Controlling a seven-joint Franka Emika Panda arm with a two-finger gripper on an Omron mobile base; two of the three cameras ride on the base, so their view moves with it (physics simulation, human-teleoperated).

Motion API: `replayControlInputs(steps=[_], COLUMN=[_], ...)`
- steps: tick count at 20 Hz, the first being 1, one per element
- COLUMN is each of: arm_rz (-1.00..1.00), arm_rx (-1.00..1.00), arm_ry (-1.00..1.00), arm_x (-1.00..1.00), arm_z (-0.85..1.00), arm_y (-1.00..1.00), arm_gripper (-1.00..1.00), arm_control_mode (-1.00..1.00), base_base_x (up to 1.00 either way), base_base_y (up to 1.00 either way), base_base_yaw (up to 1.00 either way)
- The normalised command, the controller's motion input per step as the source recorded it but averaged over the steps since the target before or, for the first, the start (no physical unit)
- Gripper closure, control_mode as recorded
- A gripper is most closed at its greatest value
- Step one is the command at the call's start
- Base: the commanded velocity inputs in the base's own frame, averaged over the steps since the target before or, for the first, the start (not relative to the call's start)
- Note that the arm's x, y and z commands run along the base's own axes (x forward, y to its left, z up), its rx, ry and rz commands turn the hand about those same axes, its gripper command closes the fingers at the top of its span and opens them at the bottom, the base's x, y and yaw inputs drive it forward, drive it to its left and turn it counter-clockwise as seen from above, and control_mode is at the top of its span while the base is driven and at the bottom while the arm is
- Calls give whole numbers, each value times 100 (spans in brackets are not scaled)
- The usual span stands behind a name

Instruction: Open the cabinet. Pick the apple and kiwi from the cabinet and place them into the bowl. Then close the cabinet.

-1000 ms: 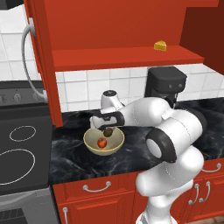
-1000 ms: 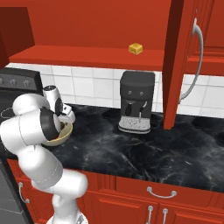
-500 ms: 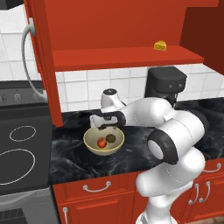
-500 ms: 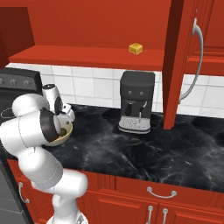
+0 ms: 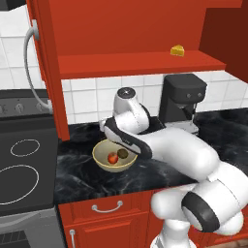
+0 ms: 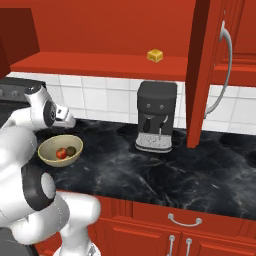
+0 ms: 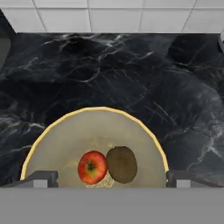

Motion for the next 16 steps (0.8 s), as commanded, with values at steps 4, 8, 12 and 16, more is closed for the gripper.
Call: replayControlInputs(steps=[4, 8, 12, 16], arm_rz=[15, 26, 26, 22], arm_rx=[0, 3, 1, 0], arm_ry=[-40, -56, -48, -41], arm_x=[-100, -100, -100, -100], arm_z=[41, 32, 80, 94], arm_y=[-32, -44, -15, 0], arm_gripper=[-100, -100, -100, -100], arm_control_mode=[-100, -100, -100, -100], base_base_x=[0, 0, 0, 0], base_base_y=[0, 0, 0, 0], base_base_yaw=[0, 0, 0, 0])
